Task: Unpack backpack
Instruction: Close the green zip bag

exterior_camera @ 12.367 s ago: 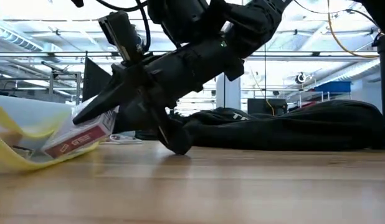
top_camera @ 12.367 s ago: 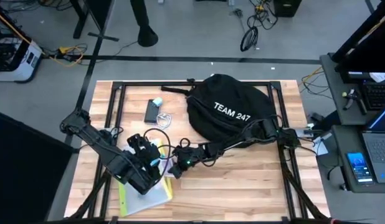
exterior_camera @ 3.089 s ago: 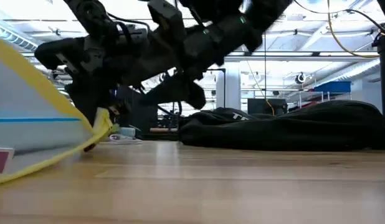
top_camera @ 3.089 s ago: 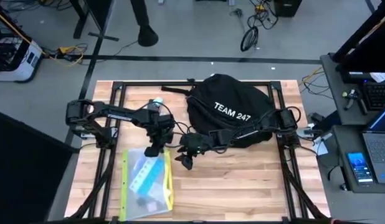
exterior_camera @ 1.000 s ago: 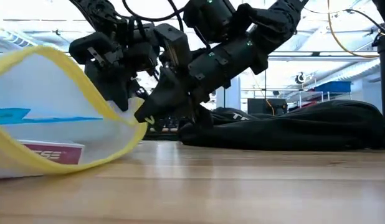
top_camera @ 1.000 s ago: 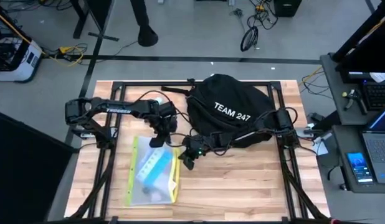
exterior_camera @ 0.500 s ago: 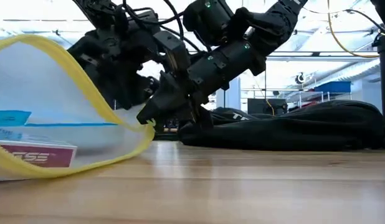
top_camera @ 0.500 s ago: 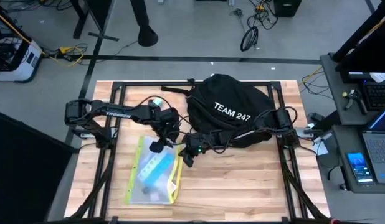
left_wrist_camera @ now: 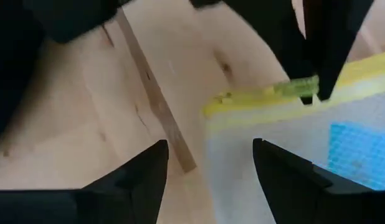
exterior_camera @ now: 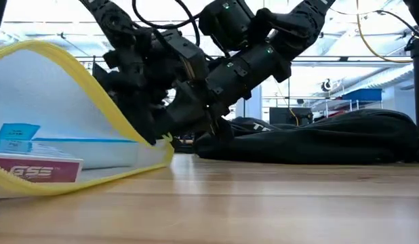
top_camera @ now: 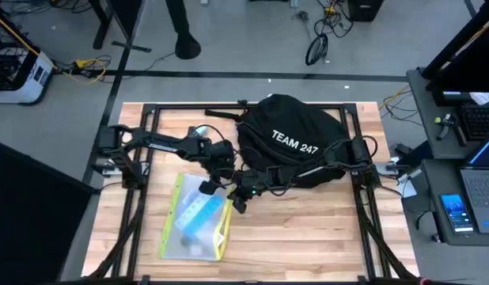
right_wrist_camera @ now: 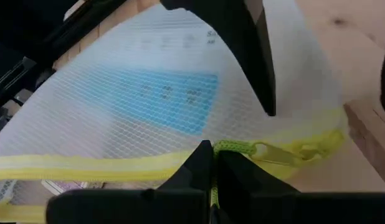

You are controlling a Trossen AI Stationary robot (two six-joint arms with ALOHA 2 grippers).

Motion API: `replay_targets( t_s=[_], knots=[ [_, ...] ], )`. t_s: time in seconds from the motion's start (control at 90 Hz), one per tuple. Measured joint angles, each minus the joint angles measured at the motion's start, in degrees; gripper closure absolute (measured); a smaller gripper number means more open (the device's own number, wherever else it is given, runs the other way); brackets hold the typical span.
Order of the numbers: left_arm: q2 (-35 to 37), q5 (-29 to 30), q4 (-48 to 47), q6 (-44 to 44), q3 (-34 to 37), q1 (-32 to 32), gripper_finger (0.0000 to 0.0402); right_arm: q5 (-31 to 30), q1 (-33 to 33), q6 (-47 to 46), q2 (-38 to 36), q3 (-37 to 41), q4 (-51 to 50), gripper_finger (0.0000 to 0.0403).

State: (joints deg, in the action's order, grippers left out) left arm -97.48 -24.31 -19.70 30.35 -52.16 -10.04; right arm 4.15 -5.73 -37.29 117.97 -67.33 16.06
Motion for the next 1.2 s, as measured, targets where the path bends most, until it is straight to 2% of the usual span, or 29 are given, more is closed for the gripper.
replay_targets(
  t_s=[0.233,0.367,0.467,0.6,0.644,0.878,1.2],
  knots=[
    [-0.6,-6.8,1.0,-0.1,0.0,0.0,0.0207,0.1,-0.1,-0.7,0.0,0.0,-0.1,0.0403],
    [-0.6,-9.4,1.6,0.0,0.0,0.0,0.0234,0.0,-0.2,-1.1,0.0,0.0,-0.3,0.0403],
    [-0.6,-9.7,3.1,0.1,0.0,0.1,0.0274,0.0,-0.4,-1.2,0.0,0.0,-0.2,0.0403],
    [-0.6,-9.7,3.1,0.1,0.0,-0.2,0.0368,0.0,-0.3,-1.2,0.0,0.0,-0.8,0.0403],
    [-0.6,-9.8,2.7,0.0,0.0,-0.4,0.0387,0.0,-0.3,-1.3,0.0,0.0,-1.1,0.0403],
    [-0.1,-9.8,1.6,-1.5,0.0,-3.1,0.0399,-0.1,-1.7,-4.0,0.0,0.0,-2.4,0.0403],
    [-0.1,-14.8,-2.3,-1.5,0.0,-7.2,0.0401,-1.2,-4.8,-9.7,0.0,0.0,-5.5,0.0403]
  ],
)
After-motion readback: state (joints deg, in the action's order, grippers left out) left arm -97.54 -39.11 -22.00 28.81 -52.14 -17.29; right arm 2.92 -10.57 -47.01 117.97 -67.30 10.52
